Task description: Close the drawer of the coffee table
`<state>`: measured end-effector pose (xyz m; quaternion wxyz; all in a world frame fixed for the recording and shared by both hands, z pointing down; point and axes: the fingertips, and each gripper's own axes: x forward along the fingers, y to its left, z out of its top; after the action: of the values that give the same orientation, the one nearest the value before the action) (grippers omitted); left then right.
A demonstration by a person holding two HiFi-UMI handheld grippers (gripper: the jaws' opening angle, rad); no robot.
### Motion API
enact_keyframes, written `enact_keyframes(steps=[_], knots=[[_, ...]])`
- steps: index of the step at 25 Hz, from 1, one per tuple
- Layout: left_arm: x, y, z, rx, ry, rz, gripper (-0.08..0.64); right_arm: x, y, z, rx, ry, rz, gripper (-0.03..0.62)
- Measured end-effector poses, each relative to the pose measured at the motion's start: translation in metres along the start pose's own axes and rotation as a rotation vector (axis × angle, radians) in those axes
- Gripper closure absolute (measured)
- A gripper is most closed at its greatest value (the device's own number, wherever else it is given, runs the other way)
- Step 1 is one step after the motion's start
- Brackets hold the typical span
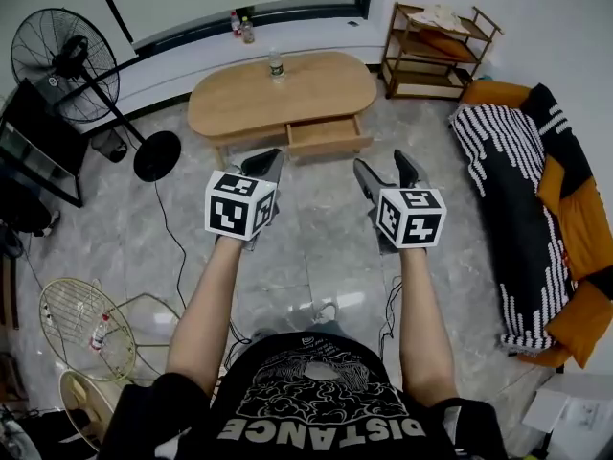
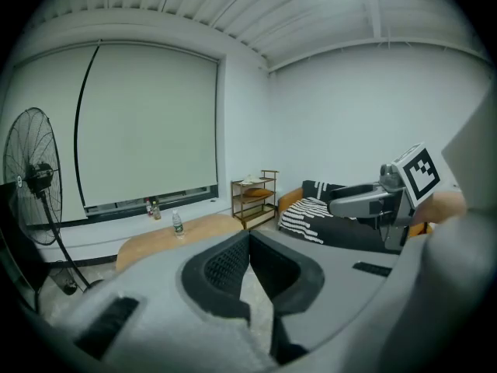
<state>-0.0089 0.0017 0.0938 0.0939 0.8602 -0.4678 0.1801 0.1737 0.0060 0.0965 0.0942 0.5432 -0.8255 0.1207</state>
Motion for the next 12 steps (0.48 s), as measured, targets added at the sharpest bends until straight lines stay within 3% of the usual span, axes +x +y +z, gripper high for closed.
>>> enact_keyframes(steps=[12], knots=[[0.036,0.024,0.011,-0.009,0.012,0.034,0.558,0.046,-0.022,0.004,0.009,0.015,0.033,0.244]])
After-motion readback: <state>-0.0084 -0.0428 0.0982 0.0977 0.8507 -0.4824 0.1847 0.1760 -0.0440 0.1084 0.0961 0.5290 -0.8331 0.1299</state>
